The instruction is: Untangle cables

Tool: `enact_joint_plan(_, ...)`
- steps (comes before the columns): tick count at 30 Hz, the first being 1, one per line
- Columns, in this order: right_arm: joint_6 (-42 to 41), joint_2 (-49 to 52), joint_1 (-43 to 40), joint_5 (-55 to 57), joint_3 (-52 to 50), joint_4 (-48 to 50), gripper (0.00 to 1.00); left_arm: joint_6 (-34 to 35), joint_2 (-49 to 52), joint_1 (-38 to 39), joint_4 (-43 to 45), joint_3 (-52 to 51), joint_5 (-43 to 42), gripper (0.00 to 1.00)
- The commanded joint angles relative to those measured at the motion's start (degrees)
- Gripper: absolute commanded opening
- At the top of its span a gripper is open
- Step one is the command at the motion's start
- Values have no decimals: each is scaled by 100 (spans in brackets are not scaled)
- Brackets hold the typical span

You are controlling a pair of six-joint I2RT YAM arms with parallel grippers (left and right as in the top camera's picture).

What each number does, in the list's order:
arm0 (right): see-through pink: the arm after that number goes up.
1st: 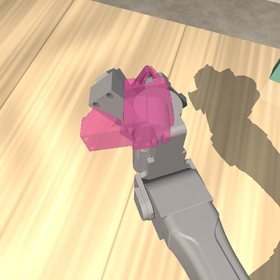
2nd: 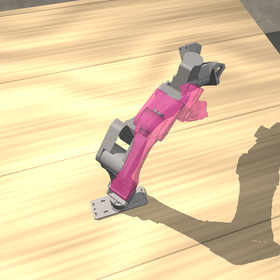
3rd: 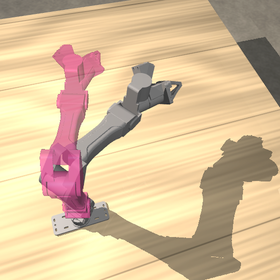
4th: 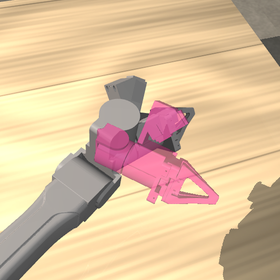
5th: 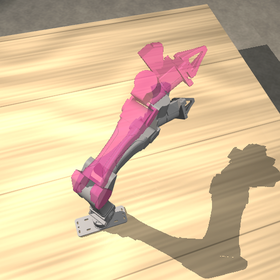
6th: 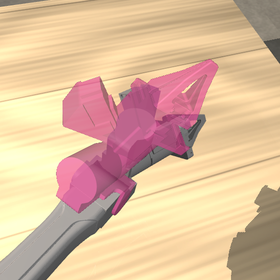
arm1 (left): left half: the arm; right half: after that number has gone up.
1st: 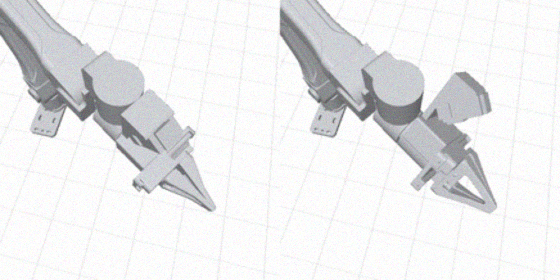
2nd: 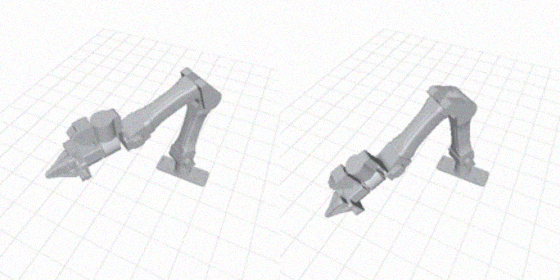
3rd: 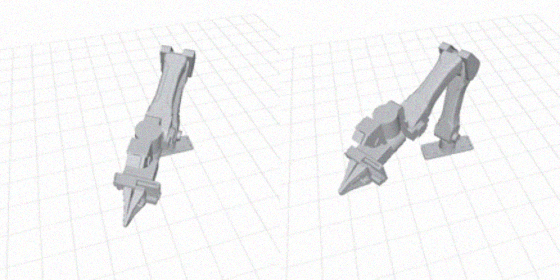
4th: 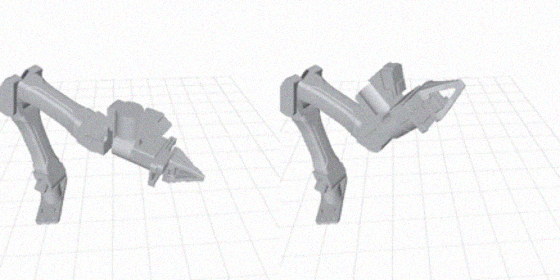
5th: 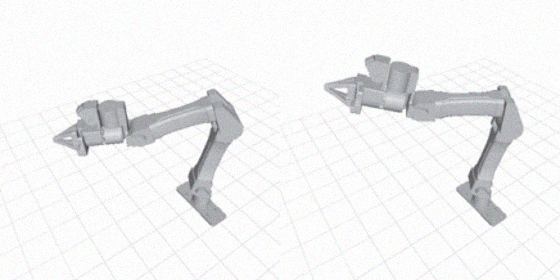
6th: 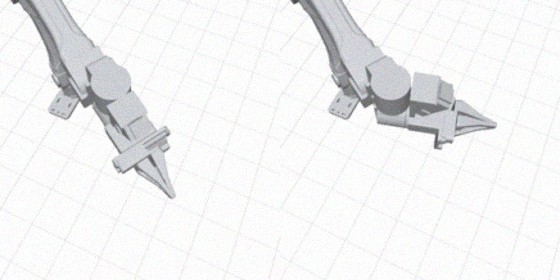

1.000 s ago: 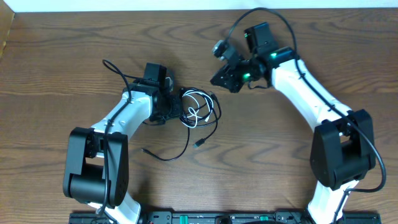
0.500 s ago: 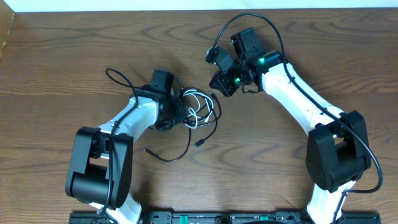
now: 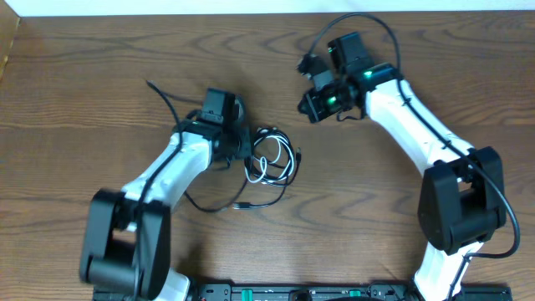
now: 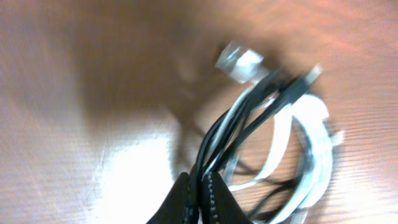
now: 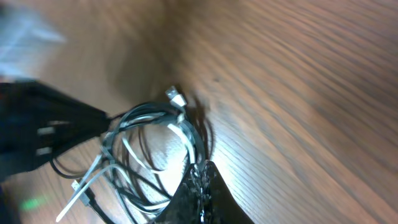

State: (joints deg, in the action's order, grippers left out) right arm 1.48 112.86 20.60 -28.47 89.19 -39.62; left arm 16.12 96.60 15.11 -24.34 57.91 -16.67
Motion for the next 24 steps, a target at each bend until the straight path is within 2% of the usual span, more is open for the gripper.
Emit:
enact_joint_plan(1,-741,-24,-326,-212,2,-33,1,-935,-732,-2,295,321,-72,8)
enact_joint_plan(5,-710,-24,-584,-918,2,-31,1,-1014,-1366,-2,699,321,-70,7)
enact_joint_plan(10,-697,-24,-909,-1445,2,-39,3,-988,-1781,-2,608,319,-66,8)
enact_joint_plan(11,-699,-24,-962,-1488,2,-44,6,-986,-1779,-2,509,319,-66,8)
enact_joint_plan(14,-697,-24,-1027,-1497,0,-96,31,-935,-1644,9,118,286,-57,8)
enact_joint_plan(15,-697,-24,-1027,-1493,-7,-114,33,-824,-1565,13,-9,260,-24,15)
enact_joint_plan(16,-697,-24,-1008,-1491,-15,-118,34,-669,-1486,13,-111,236,33,34)
enact_joint_plan(17,-697,-24,-986,-1473,-31,-118,36,-369,-1370,13,-249,219,181,42)
enact_joint_plan(20,-697,-22,-876,-1429,-87,-116,38,254,-927,13,-557,216,564,43)
enact_joint_plan(21,-662,-22,-833,-1432,-116,-116,39,267,-778,13,-586,216,584,48)
enact_joint_plan(24,-557,-22,-645,-1434,-205,-116,33,632,-415,-17,-699,216,833,49)
